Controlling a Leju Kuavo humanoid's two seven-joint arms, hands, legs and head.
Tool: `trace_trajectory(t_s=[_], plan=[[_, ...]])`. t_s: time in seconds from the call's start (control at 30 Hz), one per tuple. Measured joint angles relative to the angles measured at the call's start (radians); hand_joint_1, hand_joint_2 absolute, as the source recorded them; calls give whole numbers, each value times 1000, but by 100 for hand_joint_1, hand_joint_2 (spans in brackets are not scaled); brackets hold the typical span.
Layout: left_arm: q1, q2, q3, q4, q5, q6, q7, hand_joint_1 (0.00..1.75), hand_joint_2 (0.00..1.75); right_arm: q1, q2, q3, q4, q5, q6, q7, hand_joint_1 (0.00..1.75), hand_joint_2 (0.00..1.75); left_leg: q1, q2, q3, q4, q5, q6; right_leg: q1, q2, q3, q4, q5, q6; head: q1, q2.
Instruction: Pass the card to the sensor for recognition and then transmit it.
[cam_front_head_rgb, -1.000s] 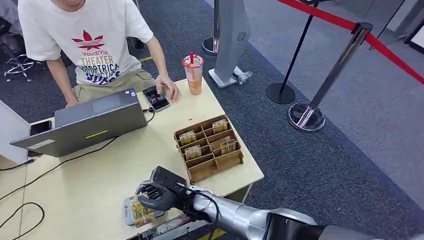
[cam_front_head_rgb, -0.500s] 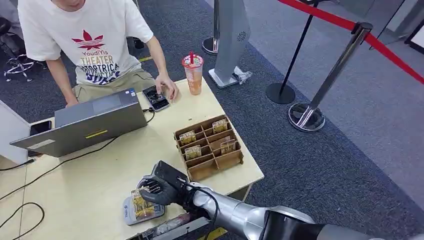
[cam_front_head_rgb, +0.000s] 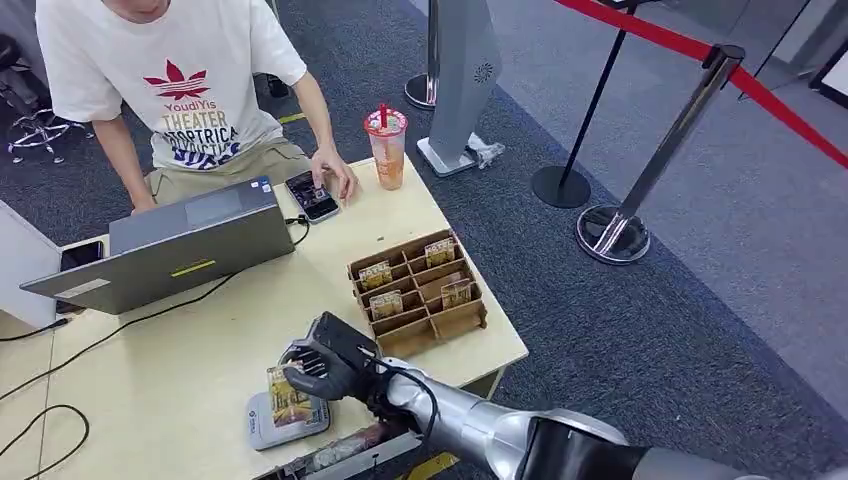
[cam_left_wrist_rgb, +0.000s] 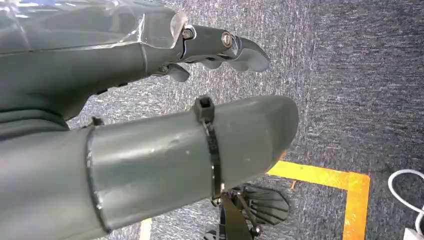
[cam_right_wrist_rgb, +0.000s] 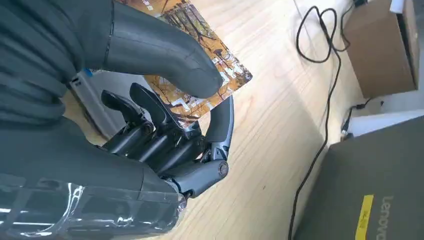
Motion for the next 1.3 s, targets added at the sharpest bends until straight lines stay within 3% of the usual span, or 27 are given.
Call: trace_trajectory(t_s=[1.3], plan=[[7, 4, 2, 0, 17, -8, -16, 0, 0, 12, 32, -42, 176, 32, -3, 5, 175, 175, 0, 1, 3, 0, 0, 0, 0, 1, 2, 0, 0, 0, 0, 0]])
